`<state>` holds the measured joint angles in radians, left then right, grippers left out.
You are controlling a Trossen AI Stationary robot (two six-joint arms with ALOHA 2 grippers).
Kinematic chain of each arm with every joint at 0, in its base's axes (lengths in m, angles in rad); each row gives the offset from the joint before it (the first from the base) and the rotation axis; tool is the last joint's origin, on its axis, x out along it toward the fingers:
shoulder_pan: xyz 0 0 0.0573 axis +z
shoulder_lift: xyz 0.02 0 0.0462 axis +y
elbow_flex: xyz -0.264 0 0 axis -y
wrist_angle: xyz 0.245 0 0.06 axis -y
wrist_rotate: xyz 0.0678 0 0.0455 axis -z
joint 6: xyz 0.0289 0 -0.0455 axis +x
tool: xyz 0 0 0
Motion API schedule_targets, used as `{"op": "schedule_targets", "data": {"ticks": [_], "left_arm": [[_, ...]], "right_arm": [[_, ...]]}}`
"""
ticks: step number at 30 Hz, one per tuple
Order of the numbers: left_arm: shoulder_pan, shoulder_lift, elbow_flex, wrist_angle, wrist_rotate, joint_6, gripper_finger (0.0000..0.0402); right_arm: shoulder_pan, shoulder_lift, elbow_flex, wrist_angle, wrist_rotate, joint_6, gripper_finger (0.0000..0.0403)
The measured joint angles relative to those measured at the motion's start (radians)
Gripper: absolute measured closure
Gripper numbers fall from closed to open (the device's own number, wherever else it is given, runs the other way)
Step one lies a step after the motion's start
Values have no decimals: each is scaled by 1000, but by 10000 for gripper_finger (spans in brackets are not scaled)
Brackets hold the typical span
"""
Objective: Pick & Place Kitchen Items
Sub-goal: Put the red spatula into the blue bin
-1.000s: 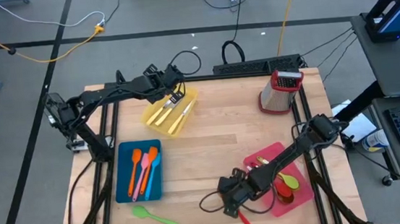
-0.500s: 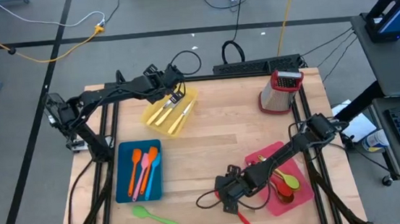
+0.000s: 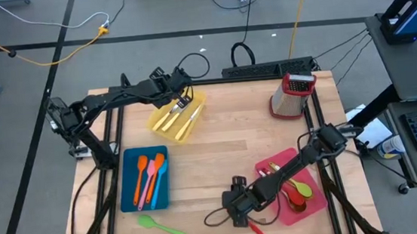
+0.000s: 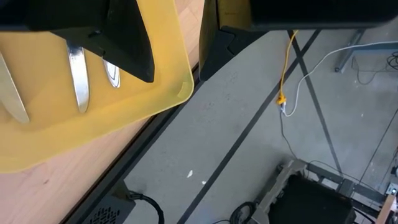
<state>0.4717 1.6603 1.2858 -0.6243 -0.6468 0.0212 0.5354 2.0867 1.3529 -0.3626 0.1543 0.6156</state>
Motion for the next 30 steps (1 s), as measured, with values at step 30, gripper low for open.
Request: {"op": "schedule_targets", "data": {"ticks": [30], "left_arm": [[0, 0, 0, -3, 21, 7, 270]], "right_arm": [[-6, -14, -38, -92, 24, 246, 235]]}}
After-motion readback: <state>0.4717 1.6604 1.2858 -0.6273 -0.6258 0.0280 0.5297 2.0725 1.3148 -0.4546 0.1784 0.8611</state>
